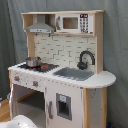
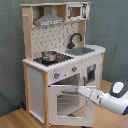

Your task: Play with the kitchen

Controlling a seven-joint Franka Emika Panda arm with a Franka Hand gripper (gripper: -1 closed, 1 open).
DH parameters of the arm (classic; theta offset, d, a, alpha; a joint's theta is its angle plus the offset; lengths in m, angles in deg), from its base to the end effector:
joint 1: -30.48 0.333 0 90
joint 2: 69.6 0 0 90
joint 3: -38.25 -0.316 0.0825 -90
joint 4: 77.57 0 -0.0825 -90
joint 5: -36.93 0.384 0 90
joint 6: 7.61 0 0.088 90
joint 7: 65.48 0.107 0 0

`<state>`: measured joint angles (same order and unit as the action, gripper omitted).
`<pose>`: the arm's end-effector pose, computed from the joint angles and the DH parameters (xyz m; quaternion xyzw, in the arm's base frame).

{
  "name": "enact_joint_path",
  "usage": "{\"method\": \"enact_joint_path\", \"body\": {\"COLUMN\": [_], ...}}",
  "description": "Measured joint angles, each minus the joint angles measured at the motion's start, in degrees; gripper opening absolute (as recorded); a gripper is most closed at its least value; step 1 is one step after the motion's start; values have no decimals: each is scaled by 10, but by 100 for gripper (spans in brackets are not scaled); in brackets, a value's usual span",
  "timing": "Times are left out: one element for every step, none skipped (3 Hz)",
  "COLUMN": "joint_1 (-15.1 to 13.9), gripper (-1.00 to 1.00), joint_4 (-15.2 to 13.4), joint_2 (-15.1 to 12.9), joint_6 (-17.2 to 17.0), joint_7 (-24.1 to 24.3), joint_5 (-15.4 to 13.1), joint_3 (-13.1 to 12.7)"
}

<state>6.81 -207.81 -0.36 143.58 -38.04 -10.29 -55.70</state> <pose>0.1510 0.5250 0.3004 0.4313 0.5553 0.4840 0.5209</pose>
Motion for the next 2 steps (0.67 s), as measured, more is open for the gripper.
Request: {"method": "enact_joint_path", "body": {"joint_1": [-1,-1], "gripper": [100,100], "joint_4": [-20,-36], "joint_2": [-1,-13], "joint_6": [11,11], "joint_7": [58,116], "joint_5": [4,8], "joint_3": [-2,-3]}}
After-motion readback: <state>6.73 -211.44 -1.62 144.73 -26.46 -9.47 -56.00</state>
